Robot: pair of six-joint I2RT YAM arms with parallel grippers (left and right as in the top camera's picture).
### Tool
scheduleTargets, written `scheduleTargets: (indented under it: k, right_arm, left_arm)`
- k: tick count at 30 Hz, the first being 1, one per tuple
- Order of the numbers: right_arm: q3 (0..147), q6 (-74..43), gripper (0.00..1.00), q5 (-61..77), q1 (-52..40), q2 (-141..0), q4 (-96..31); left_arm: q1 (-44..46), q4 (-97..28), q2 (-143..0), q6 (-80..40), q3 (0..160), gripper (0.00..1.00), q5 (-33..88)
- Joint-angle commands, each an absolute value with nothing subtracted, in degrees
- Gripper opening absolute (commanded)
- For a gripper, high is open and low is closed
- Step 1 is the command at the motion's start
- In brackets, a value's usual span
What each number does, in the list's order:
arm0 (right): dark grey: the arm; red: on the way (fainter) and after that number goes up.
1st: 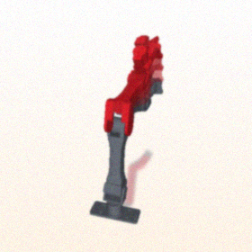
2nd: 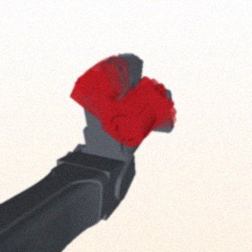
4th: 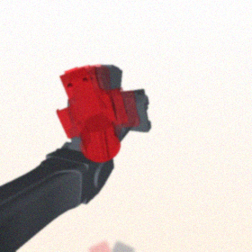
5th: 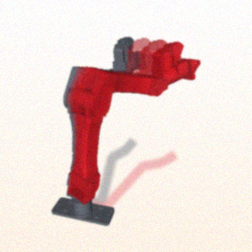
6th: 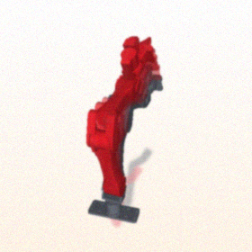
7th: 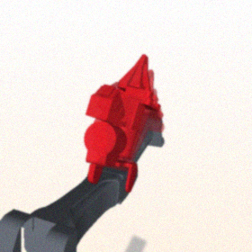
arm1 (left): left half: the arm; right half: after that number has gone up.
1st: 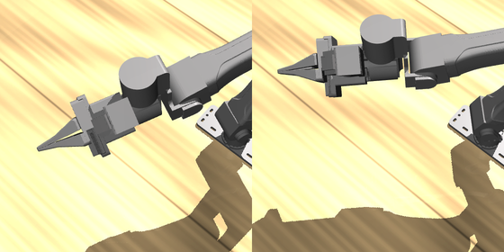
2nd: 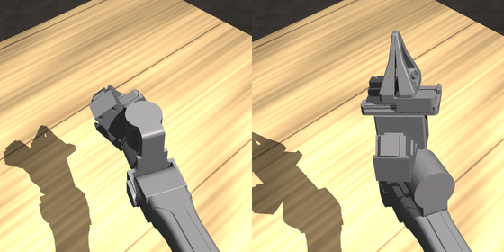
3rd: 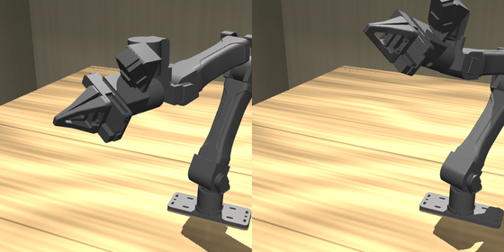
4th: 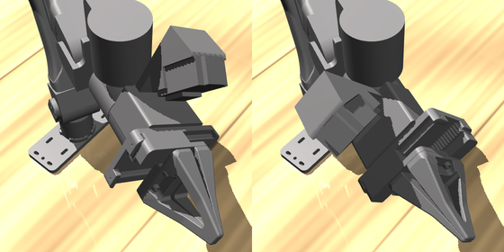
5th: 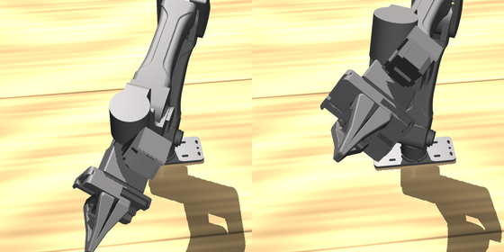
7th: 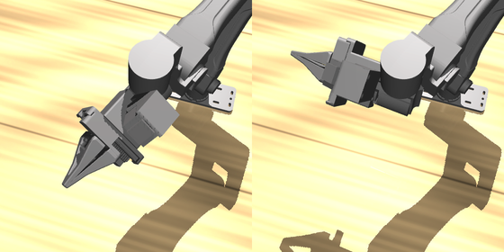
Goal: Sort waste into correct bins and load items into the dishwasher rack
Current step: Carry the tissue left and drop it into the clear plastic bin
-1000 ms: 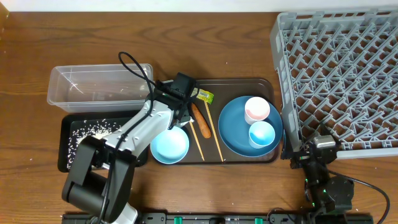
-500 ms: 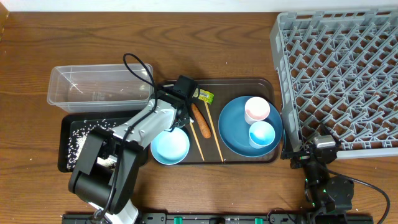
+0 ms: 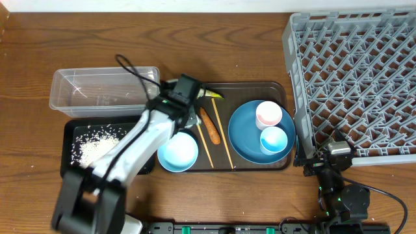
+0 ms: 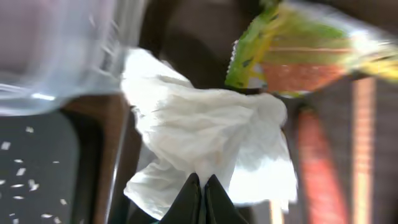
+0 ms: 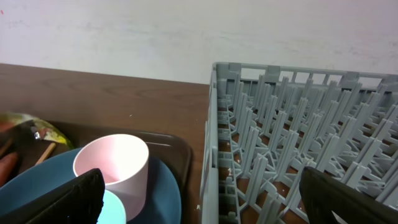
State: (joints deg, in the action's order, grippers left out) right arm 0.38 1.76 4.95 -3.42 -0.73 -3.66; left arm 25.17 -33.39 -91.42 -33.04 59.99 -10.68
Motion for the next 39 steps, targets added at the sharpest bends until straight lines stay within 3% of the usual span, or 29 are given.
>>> scheduleTargets:
  k: [1,15,24,26,33,35,38,39]
  right_arm:
    - [0.3,2.2,0.99,4.7,-4.1,-0.6,-3.9]
    - [0.3,2.2,0.99,4.7,-4.1,-0.6,-3.9]
    - [0.3,2.2,0.99,4.7,-4.1,-0.6,-3.9]
    - [0.3,2.2,0.99,4.7,-4.1,-0.6,-3.9]
    - [0.3,2.2,0.99,4.7,-4.1,-0.6,-3.9]
    - [0.3,2.2,0.99,4.7,-4.1,-0.6,-3.9]
    - [0.3,2.2,0.99,4.7,-4.1,-0.6,-3.9]
    - [0.3,2.2,0.99,4.7,-4.1,-0.6,-3.9]
  left_arm:
    - [24.9,-34.3,-85.7,-32.1,59.7,0.06,-11.1]
    - [22.2,-35.0,-70.8,-28.2,59.9,0.06,-16.2]
    - [6.3,-28.9,-73.6,-26.1,59.9,0.07,-15.5]
    - [2.2,-26.2,-75.6,-26.1,59.9,0.12,-13.0]
    - [-6.1,-17.5,-84.7,-24.3,59.9,0.14,-4.0]
    - [-7.4,-16.1,-86.5,-23.6,59.9,0.17,-4.0]
    - [-8.7,-15.6,-86.7,-23.6,59.9,0.52,-3.3]
    - [-8.9,-15.7,-86.3,-23.0,60.1,0.57,-2.0]
